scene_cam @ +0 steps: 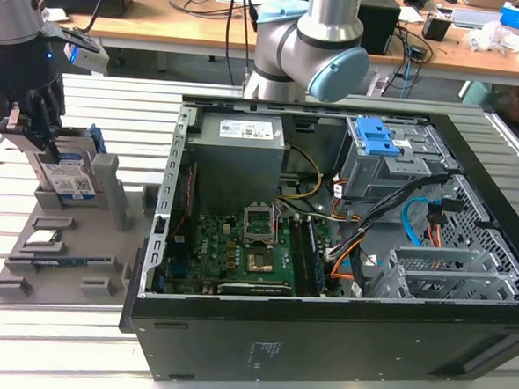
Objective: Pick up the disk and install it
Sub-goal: 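Pick up the disk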
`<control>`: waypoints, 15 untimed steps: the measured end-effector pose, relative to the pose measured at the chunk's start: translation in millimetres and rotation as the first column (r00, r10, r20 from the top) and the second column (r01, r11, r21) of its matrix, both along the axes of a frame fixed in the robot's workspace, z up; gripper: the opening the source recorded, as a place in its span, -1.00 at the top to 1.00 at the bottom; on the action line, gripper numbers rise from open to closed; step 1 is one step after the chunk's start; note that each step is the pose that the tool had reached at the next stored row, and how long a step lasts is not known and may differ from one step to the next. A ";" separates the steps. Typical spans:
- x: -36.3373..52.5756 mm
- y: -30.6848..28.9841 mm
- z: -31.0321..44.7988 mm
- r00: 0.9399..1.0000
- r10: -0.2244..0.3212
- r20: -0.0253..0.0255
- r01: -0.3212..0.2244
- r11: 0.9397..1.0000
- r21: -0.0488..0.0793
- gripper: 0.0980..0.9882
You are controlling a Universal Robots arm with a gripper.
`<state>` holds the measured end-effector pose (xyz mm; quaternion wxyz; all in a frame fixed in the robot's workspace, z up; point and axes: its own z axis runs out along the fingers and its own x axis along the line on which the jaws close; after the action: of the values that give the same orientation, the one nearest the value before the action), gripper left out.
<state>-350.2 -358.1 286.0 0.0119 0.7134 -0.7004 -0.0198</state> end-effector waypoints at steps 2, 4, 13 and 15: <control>0.0 0.0 0.0 1.000 0.000 0.000 0.000 1.000 0.000 0.40; 0.0 0.0 0.8 1.000 0.000 0.000 0.000 1.000 0.000 0.40; 0.2 1.2 15.2 1.000 0.000 0.000 0.000 1.000 0.000 0.40; 0.2 1.4 19.0 1.000 0.000 0.000 0.000 1.000 0.000 0.40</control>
<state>-350.0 -356.6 305.0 0.0119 0.7134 -0.7004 -0.0197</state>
